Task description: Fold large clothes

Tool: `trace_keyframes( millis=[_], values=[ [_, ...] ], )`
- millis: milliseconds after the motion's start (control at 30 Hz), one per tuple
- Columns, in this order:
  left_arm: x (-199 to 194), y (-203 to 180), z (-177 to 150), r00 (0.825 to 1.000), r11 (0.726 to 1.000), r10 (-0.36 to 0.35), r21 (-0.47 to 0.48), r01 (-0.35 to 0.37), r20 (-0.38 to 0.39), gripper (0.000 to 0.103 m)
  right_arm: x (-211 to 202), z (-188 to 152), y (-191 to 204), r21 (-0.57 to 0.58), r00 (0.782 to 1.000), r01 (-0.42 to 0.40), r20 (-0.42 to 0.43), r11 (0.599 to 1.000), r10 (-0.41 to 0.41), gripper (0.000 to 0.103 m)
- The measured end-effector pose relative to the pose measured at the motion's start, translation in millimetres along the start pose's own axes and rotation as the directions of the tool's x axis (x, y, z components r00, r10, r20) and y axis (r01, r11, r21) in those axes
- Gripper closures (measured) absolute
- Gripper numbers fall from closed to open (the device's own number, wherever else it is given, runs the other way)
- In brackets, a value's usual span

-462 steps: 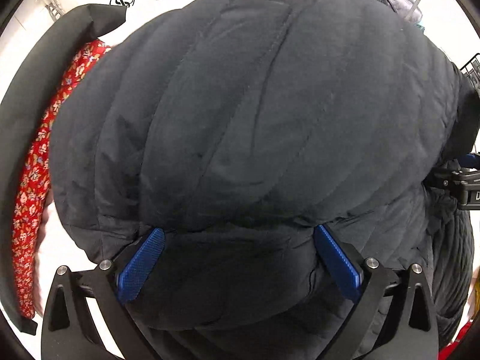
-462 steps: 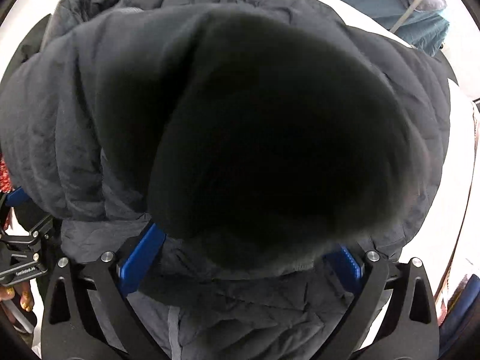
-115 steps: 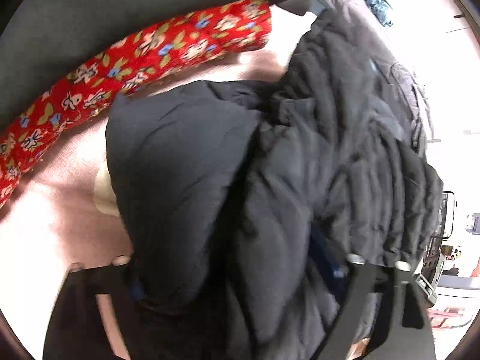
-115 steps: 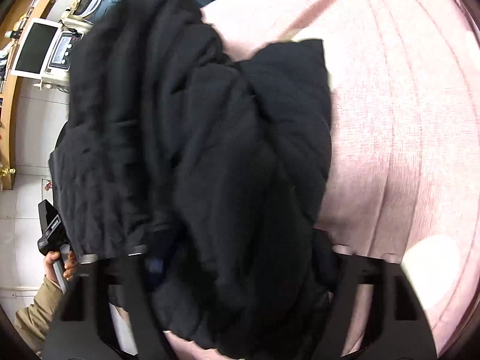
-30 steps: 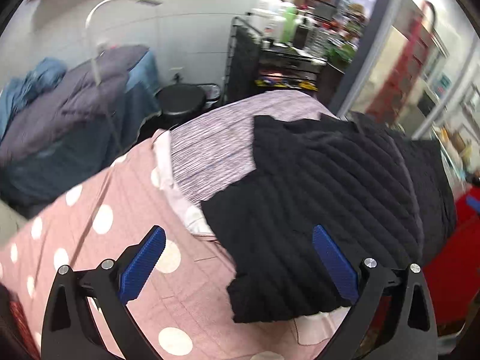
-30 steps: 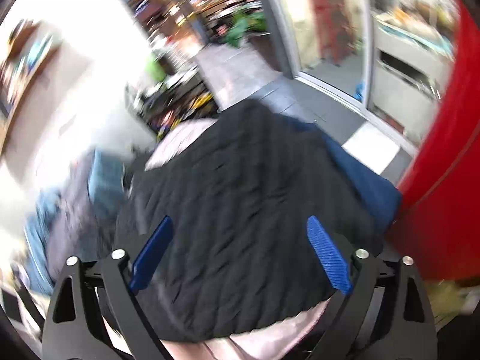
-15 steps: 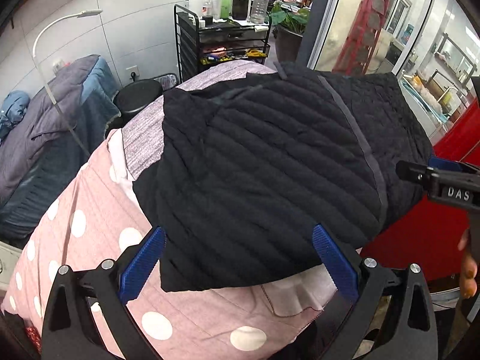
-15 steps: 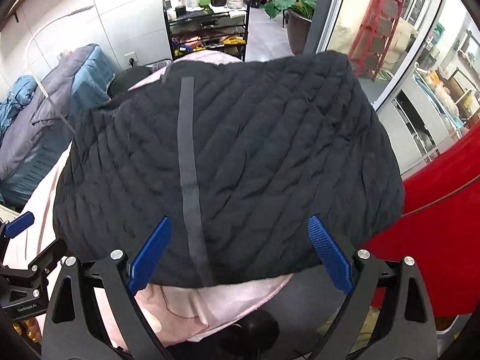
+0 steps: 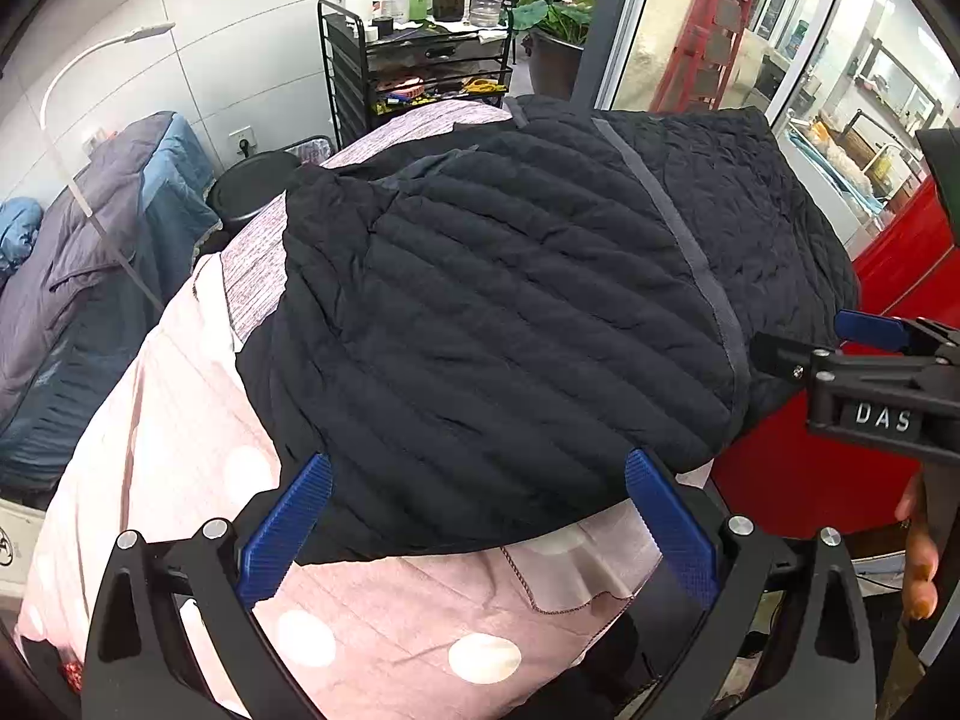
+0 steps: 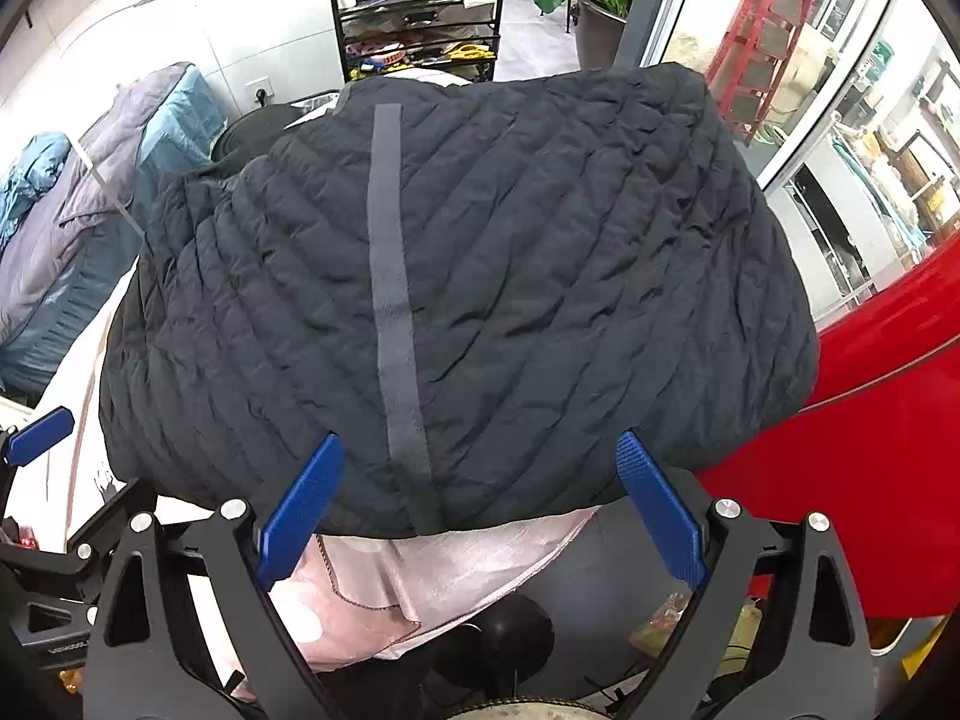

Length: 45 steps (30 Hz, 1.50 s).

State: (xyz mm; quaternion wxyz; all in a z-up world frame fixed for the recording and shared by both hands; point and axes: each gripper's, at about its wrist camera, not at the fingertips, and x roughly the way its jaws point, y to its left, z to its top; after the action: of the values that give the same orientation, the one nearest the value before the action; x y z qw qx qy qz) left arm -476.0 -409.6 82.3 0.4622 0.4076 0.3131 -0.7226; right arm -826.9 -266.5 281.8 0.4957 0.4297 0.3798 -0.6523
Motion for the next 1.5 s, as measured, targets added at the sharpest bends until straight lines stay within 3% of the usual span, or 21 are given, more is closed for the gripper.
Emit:
trace_keyframes(
  millis=[1500],
  values=[
    [-5.2, -2.0, -0.7, 1.000, 1.000, -0.004, -0.019, 0.004, -0.020, 0.006, -1.4, -5.1, 1.4, -0.008, 0.999, -0.028, -0.015, 1.000, 0.028, 0.012]
  ],
)
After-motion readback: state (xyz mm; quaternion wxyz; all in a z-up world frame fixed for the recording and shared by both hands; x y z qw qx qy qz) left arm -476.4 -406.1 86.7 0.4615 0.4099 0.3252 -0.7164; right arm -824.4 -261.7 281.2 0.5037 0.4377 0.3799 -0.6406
